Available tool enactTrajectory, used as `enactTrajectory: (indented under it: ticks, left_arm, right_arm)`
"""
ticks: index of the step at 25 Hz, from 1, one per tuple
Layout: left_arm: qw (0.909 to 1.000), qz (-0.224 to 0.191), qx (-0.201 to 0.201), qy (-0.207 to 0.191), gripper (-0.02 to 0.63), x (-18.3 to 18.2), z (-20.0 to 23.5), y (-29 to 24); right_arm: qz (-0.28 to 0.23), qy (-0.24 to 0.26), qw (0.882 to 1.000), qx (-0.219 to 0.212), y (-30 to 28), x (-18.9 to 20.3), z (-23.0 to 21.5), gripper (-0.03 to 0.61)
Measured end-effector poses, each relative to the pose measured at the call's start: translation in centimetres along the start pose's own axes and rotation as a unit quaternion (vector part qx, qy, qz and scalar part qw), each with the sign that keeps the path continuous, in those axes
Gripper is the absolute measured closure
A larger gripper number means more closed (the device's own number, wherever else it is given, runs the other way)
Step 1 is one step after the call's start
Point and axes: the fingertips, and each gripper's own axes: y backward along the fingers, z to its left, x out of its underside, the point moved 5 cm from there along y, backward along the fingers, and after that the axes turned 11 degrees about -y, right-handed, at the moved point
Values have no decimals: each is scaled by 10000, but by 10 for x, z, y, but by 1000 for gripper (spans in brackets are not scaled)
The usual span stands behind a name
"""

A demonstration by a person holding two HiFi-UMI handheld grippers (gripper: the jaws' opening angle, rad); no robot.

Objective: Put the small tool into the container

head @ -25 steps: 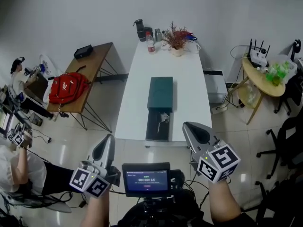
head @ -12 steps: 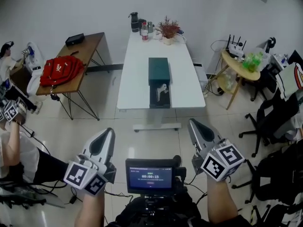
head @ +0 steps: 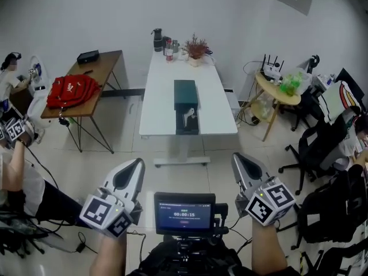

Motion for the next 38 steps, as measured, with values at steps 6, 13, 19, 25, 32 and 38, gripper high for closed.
enactTrajectory:
  ticks: [6,13,19,25,32,38]
  left_arm:
    - [9998,-54,-135,135,603,-1,-42,-4]
    - [9978,258,-603,23,603,0,-125,-39]
    - [9959,476,-767,7,603,3,-166,-61]
    - [9971,493,-580,-48,603,-12,-173,-37]
    - [9989,218,-378,-140,603,-27,-170,-7]
    - [9989,188,-405,-114,603,-34,-165,10]
  right_arm:
    - [22,-22,9998,-202,27,-3,-17,571]
    - [142,340,9979,-538,81,-11,-79,571]
    - [100,-116,9950,-986,101,-7,-122,571]
    - [-78,-131,9966,-807,122,-19,-92,571]
    - [-169,-9,9974,-696,141,-26,-50,571]
    - [-117,-90,9982,-582,151,-22,-39,571]
